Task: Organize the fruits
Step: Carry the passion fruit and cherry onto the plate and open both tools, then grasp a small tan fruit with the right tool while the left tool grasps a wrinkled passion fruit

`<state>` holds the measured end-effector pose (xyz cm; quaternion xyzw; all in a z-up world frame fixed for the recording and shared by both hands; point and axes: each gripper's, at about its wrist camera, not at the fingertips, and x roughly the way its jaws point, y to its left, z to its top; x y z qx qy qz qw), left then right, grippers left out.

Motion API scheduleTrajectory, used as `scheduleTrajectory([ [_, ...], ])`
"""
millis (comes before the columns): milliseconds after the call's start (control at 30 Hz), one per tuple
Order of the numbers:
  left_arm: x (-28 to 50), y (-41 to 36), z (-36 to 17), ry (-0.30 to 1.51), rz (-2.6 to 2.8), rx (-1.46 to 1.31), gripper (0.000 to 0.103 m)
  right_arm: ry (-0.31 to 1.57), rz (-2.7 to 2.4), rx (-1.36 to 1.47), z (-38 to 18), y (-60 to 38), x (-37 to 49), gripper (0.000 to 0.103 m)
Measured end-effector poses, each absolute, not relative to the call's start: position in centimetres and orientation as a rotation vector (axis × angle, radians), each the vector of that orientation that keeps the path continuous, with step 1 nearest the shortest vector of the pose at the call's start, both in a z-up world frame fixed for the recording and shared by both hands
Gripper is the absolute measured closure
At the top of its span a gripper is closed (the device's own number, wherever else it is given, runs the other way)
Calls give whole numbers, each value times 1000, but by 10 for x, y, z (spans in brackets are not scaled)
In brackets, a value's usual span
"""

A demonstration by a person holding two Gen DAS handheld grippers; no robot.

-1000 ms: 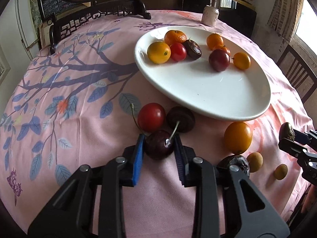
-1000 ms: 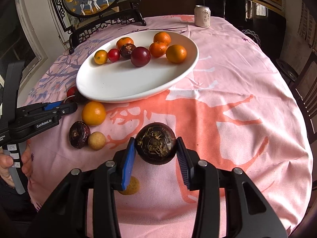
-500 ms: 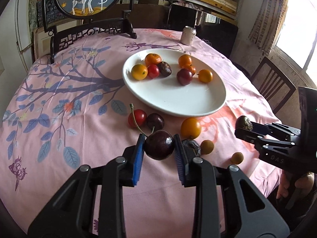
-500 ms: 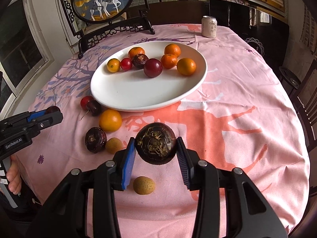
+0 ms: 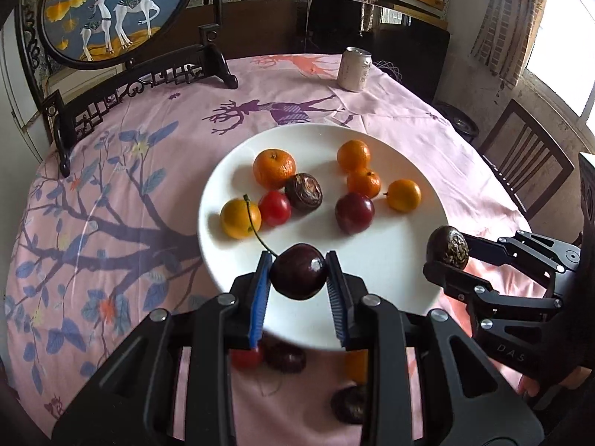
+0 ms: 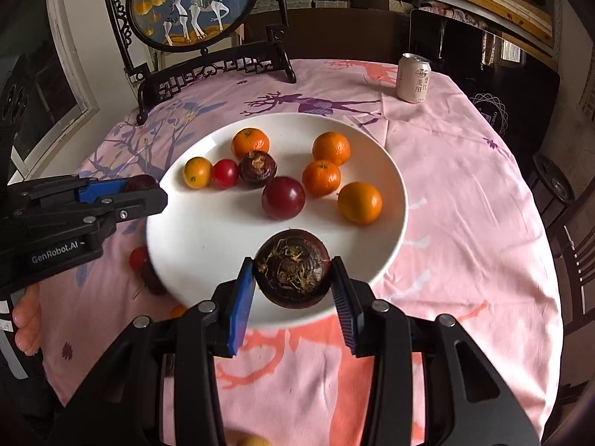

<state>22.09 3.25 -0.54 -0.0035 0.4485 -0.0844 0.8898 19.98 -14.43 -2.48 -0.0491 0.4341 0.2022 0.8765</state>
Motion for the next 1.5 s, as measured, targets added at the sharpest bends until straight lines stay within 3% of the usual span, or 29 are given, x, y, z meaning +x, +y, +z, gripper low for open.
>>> scheduleTrajectory([
  [367, 272, 25, -28, 984, -157, -12, 73, 953, 358, -155, -47, -131, 251, 61],
  [400, 273, 25, -27, 983, -154, -13, 70, 944, 350, -159, -46, -130, 252, 54],
  [433, 274, 26, -27, 985, -157, -15, 55, 934, 339, -165, -45, -130, 252, 51],
  [500, 269, 29, -20, 967, -151, -30, 40, 922, 332, -165, -39, -131, 249, 50],
  [800, 186, 64, 21, 833, -154, -112, 38, 880, 381, -156, -9, -151, 186, 45],
  [1133, 118, 96, -12, 868, -91, -188, 38, 896, 414, -143, -15, -156, 123, 45],
  [1500, 85, 77, -42, 932, -134, -162, 36, 978, 409, -136, -51, -161, 80, 45],
])
